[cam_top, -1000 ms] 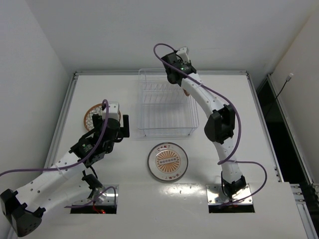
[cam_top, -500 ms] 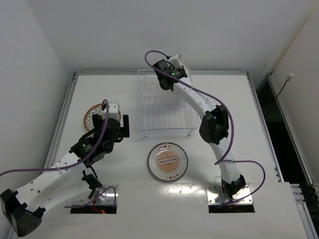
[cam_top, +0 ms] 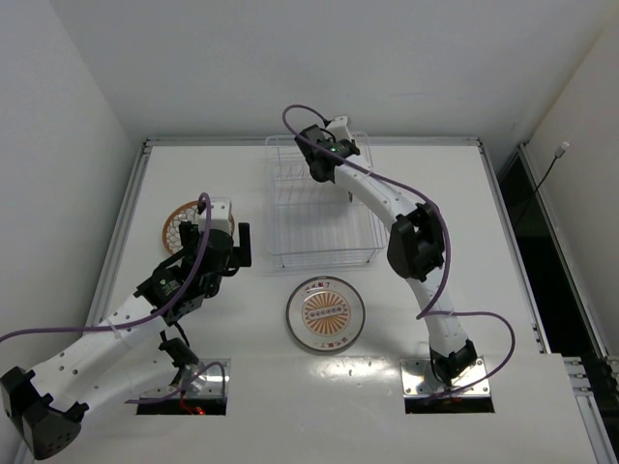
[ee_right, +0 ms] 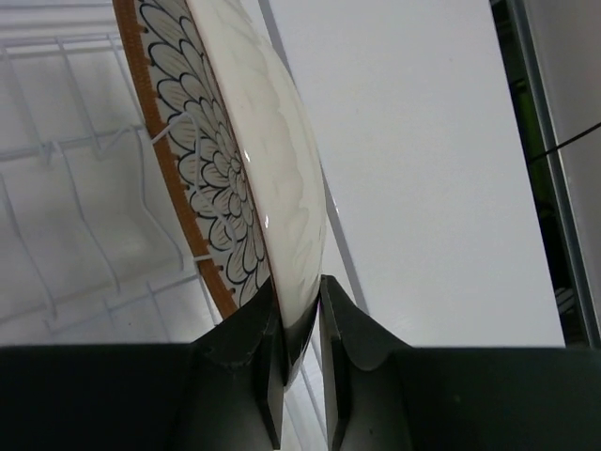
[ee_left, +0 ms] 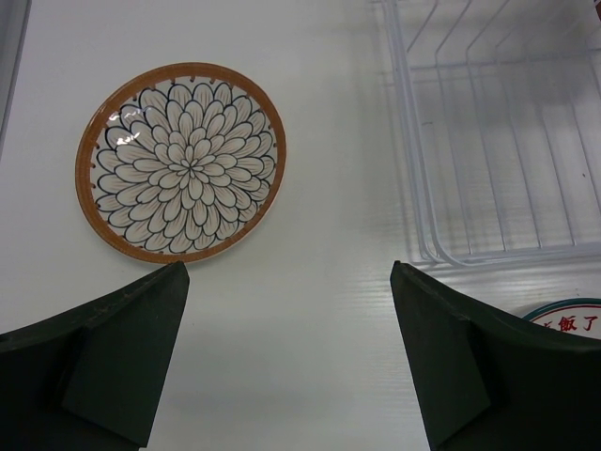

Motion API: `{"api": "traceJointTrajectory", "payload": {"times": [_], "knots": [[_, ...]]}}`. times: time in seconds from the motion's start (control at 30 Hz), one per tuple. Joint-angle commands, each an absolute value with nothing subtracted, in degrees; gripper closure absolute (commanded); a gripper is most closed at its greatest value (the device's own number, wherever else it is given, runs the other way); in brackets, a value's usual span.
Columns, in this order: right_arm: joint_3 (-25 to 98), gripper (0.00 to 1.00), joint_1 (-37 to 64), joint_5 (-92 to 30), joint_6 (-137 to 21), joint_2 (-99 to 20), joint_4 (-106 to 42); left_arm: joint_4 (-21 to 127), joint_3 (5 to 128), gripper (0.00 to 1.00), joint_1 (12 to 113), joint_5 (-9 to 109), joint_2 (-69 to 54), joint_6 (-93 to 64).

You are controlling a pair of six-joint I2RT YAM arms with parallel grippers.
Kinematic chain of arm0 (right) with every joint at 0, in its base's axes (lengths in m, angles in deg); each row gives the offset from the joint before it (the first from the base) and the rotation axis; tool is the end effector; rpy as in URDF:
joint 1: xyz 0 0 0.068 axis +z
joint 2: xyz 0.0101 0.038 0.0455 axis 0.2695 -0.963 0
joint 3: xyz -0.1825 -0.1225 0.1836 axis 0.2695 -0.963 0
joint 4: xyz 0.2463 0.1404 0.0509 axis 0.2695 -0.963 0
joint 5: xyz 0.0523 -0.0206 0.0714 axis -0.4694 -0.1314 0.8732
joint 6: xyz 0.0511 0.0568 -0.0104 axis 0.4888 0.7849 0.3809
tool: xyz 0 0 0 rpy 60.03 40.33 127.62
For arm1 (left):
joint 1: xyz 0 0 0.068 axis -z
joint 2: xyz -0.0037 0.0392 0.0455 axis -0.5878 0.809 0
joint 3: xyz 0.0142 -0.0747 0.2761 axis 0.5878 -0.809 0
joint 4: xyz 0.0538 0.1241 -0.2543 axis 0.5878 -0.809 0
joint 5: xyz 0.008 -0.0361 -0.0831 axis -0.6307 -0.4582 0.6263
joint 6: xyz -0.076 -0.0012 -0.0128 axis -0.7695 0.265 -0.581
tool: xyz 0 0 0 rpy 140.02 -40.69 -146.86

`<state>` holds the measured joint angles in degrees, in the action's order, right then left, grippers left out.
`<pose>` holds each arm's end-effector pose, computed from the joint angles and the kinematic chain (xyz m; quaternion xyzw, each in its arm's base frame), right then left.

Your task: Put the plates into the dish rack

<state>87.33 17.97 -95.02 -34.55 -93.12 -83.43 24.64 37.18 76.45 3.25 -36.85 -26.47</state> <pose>0.4870 0.2580 0.2393 0.0971 0.8546 -0.2671 0.4347 0.1890 -0.1075 0.2942 -0.0429 0.8332 -0.0071 0.5512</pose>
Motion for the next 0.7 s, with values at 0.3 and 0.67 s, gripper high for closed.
{"api": "traceJointTrajectory", "payload": {"times": [0.3, 0.67], "knots": [[84.5, 0.60, 17.2, -80.9, -29.5, -89.5, -84.2, 26.8, 36.9, 0.13, 75.7, 3.1, -37.1, -26.4], [80.3, 0.31, 16.1, -78.5, -30.2, -77.7, -79.5, 26.8, 36.9, 0.13, 75.7, 3.1, -37.1, -26.4]]}}
